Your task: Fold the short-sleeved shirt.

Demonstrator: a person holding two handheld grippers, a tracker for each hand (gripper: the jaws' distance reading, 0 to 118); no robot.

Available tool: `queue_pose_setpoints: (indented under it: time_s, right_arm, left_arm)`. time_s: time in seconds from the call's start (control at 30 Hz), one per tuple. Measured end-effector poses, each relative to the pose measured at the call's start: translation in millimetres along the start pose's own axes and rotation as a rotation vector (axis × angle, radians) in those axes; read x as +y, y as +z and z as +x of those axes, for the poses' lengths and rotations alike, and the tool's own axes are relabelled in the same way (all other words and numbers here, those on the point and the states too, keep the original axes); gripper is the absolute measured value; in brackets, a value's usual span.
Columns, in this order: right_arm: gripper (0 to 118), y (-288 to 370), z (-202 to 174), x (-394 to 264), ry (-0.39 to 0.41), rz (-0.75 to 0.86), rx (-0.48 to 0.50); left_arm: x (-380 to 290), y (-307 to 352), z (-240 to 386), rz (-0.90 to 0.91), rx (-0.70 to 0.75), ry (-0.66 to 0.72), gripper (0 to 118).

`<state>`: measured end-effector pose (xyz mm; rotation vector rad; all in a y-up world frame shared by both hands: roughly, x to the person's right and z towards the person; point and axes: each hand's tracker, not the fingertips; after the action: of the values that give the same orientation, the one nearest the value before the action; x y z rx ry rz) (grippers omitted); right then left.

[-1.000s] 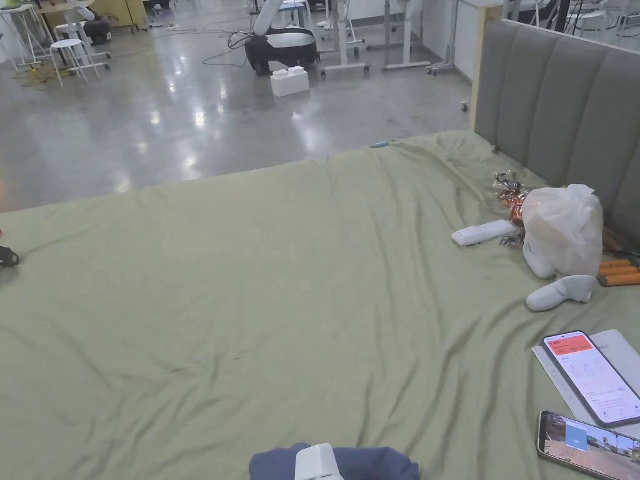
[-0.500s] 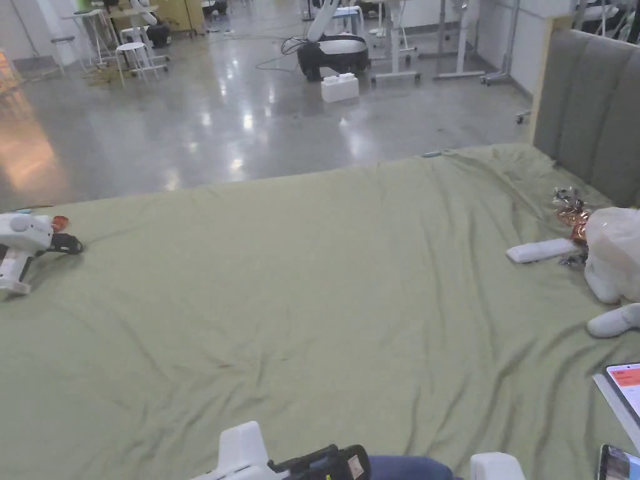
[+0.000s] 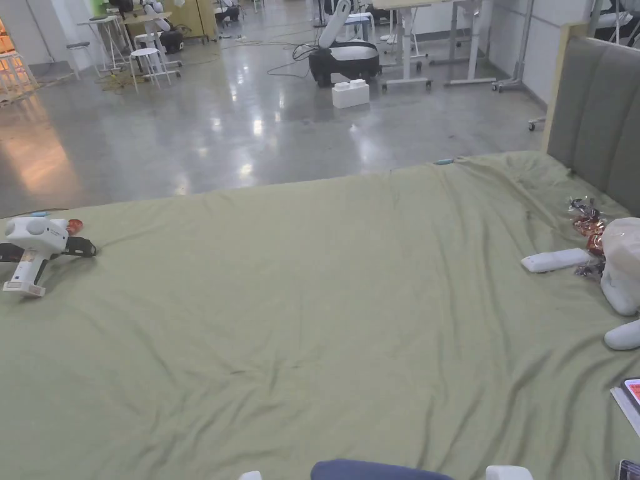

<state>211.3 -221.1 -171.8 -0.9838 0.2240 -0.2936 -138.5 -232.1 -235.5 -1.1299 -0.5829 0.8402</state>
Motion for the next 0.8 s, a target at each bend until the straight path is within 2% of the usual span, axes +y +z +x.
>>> queue_pose_setpoints:
  time_s: [0.03,0.07,0.1,0.2,0.23,0.3,0.33,0.37,0.5,0.63,0.7,0.77,0.8]
  right_arm:
    - [0,0.1,-0.7,-0.7,0.0,0.003,-0.006]
    - [0,0.5,-2.4,-2.6,-0.002,0.008,-0.01]
    - [0,0.7,-2.2,-4.0,-0.007,0.013,-0.012]
    - [0,8.4,-5.2,-5.3,-0.032,0.027,-0.014]
    - [0,16.9,-7.3,-3.6,-0.058,0.026,-0.001]
    - [0,39.1,-10.7,-6.9,-0.202,0.137,0.126]
    - [0,49.7,-12.2,-8.3,-0.247,0.181,0.197]
    - [0,55.0,-13.4,-8.9,-0.26,0.182,0.22]
    - [0,61.9,-17.7,-18.4,-0.208,0.155,0.173]
    - [0,53.3,-16.9,-32.3,-0.218,0.083,0.175]
    - [0,50.2,-19.7,-38.2,-0.219,0.075,0.159]
    - [0,44.8,-23.5,-39.7,-0.224,0.054,0.153]
    - [0,43.7,-25.7,-39.8,-0.224,0.05,0.147]
  left_arm:
    - [-0.8,-4.8,3.9,-0.012,0.005,-0.026,73]
    - [-1.6,-6.0,7.0,0.003,-0.016,-0.034,48]
    - [-0.9,-5.8,7.7,0.014,0.025,-0.041,40]
    - [2.1,5.1,8.5,0.023,0.002,-0.027,29]
    - [4.4,14.1,11.9,0.031,-0.001,-0.038,29]
    - [13.5,45.1,12.0,0.07,-0.024,-0.032,28]
    - [21.0,72.8,8.6,0.118,-0.028,-0.04,28]
    - [28.9,99.1,3.7,0.142,-0.015,-0.052,28]
    - [73.0,239.5,-52.1,0.274,0.244,-0.1,28]
    - [114.2,353.9,-105.9,0.351,0.542,0.035,28]
    - [122.8,364.0,-106.3,0.357,0.683,0.007,28]
    - [132.3,362.0,-120.4,0.39,0.7,0.015,31]
    - [139.7,358.6,-133.8,0.394,0.71,0.056,44]
